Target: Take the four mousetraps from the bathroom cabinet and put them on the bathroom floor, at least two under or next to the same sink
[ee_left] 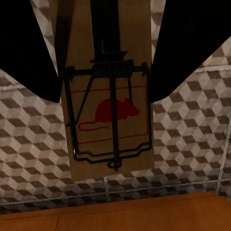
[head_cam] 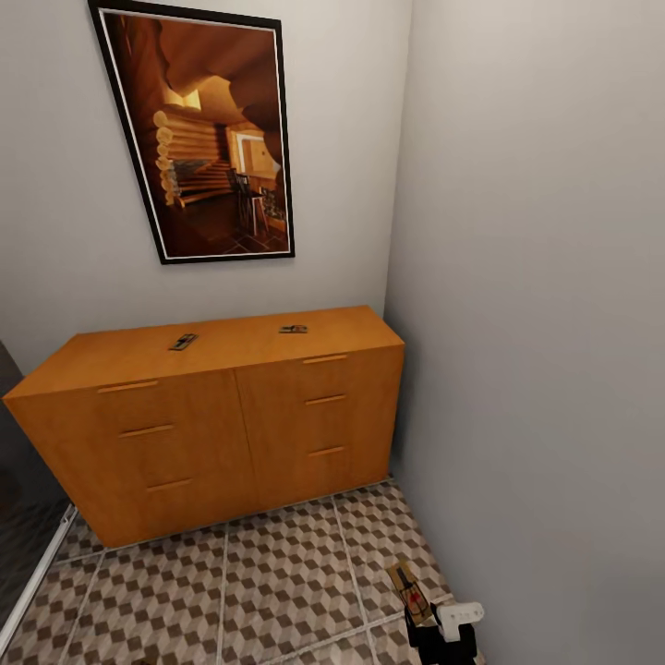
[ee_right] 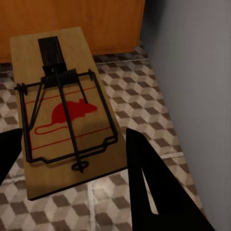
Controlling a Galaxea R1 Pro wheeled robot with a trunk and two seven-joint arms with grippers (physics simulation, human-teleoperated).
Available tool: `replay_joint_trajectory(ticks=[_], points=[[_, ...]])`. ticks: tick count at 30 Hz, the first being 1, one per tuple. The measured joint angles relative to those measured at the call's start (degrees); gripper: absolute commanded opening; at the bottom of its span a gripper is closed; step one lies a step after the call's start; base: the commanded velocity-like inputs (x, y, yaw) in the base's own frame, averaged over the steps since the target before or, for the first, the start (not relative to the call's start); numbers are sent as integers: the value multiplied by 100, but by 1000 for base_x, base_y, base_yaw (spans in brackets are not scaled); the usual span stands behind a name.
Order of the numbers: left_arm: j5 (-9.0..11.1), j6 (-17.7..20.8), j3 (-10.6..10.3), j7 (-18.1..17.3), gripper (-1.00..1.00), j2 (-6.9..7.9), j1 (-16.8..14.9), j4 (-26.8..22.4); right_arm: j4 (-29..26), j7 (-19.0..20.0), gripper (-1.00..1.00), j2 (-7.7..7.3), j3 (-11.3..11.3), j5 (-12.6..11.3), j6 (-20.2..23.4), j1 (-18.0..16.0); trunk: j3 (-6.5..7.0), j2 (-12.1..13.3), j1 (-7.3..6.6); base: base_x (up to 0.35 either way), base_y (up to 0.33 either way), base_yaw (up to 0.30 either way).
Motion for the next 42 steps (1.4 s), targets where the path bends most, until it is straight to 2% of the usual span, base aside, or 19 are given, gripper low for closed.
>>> replay_joint_trajectory(ticks=[16, 34, 42], points=[[-1, 8, -2, -8, -100, -68, 5, 2, 10, -4, -100, 5, 0, -8, -7, 0, 0, 0, 0, 0, 0, 0], [-1, 14, -3, -8, -100, -72, 2, 2, 10, -7, -100, -2, -4, -13, -8, 0, 0, 0, 0, 0, 0, 0], [-1, 14, -7, -8, -100, -71, 7, 1, 11, -18, -100, 39, -6, -11, -2, -1, 0, 0, 0, 0, 0, 64]])
